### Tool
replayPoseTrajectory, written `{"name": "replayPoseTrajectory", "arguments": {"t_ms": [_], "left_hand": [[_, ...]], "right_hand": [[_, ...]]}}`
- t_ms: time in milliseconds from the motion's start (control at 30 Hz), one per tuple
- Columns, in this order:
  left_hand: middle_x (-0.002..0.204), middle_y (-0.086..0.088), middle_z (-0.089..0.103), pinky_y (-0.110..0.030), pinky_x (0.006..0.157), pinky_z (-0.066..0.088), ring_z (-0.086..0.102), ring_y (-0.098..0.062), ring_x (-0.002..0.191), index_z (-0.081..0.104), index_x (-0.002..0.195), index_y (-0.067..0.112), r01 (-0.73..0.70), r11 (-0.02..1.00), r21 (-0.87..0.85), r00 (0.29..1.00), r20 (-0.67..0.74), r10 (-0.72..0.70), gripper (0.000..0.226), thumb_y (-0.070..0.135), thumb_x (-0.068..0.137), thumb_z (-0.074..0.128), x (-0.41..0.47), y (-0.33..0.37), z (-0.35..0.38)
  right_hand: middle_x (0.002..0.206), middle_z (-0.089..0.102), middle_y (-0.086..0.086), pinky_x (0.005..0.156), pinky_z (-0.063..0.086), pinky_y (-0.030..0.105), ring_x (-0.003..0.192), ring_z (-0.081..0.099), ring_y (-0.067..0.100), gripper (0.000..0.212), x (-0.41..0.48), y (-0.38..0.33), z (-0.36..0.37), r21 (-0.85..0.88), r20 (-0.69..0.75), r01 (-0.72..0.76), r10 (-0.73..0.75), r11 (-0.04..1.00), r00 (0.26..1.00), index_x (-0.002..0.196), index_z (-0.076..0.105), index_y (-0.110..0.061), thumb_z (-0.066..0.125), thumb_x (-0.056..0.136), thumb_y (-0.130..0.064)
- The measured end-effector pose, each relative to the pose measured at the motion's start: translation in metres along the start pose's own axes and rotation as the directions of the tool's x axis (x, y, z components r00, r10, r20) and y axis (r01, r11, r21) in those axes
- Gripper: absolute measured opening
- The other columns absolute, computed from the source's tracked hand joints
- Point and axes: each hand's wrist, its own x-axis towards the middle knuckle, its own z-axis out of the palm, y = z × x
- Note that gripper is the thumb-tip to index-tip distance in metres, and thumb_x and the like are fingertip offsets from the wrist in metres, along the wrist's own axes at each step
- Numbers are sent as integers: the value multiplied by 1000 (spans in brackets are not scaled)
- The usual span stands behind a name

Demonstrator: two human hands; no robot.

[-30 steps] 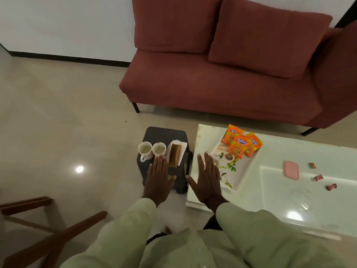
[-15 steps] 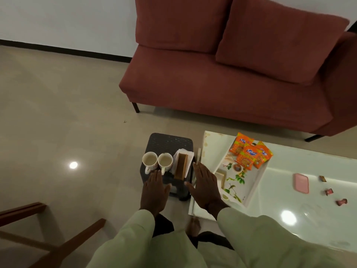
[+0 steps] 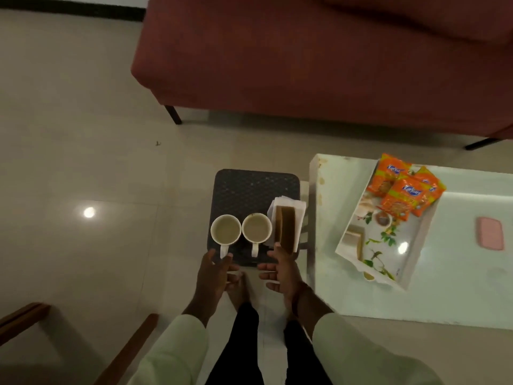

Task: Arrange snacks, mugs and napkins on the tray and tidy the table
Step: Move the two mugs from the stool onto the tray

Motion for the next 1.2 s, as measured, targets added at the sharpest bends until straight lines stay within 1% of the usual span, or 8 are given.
{"name": "replayPoseTrajectory", "arguments": {"t_ms": [100, 267, 367, 467, 667, 800, 1000, 1200], "left_hand": [[87, -20, 71, -28, 55, 48, 59, -24, 57, 53, 121, 8, 20, 999, 48, 998, 63, -23, 30, 24, 96, 57, 39, -11, -7], [84, -17, 74, -31, 61, 51, 62, -23, 60, 62, 103, 14, 22, 996, 91, 982, 185, -38, 23, 35, 95, 57, 83, -32, -15], [74, -13, 73, -29, 57, 51, 62, -21, 56, 65, 96, 12, -56, 995, 85, 973, 227, 35, 25, 34, 96, 54, 94, -46, -19], [64, -9, 68, -25, 50, 48, 58, -14, 51, 62, 86, 8, -162, 984, 73, 967, 209, 144, 30, 31, 100, 48, 95, -54, -20], [50, -3, 55, -25, 48, 44, 48, -12, 46, 63, 76, 16, -309, 943, 122, 936, 217, 278, 34, 34, 98, 46, 63, -32, -30], [43, -2, 46, -24, 42, 42, 41, -13, 41, 64, 73, 19, -397, 911, 108, 897, 258, 360, 34, 44, 89, 47, 22, 5, -33], [33, -6, 34, -21, 37, 38, 28, -14, 31, 68, 69, 10, -393, 919, -29, 859, 345, 378, 34, 37, 79, 52, -31, 67, 18], [33, -3, 31, -21, 37, 26, 27, -10, 28, 68, 67, 12, -370, 926, -78, 753, 558, 348, 31, 29, 91, 59, -40, 78, 131]], "right_hand": [[99, 70, 4, 82, 48, 36, 93, 65, 22, 47, 30, 8, 18, 59, 37, -21, 19, 998, 999, 127, 48, -29, 31, 98, -62], [100, 73, 3, 69, 49, 30, 85, 67, 17, 36, 62, 25, 32, 30, 59, 35, -37, 999, 998, 118, 57, -29, 37, 100, -52], [102, 73, 9, 67, 51, 23, 82, 67, 13, 35, 77, 37, 36, -49, 40, 145, -143, 988, 989, 107, 62, -20, 37, 103, -44], [99, 71, 18, 77, 48, 31, 86, 64, 19, 34, 82, 44, 41, -92, 0, 235, -236, 968, 972, 90, 57, -16, 35, 105, -36], [81, 64, 6, 66, 47, 21, 74, 57, 15, 34, 48, 25, 41, 25, -18, 257, -257, 966, 966, 84, 53, -12, 36, 104, -34], [78, 66, 7, 56, 43, 19, 72, 50, 24, 37, 0, 1, 28, 150, 23, 272, -278, 951, 960, 85, 54, -7, 40, 99, -38], [70, 70, 7, 56, 46, 23, 61, 60, 13, 41, -52, -45, -32, 292, -36, 365, -371, 884, 928, 74, 56, -8, 59, 89, -47], [68, 67, 10, 59, 42, 24, 59, 55, 15, 36, -54, -66, -137, 252, -260, 562, -504, 788, 824, 69, 54, -8, 48, 85, -39]]}}
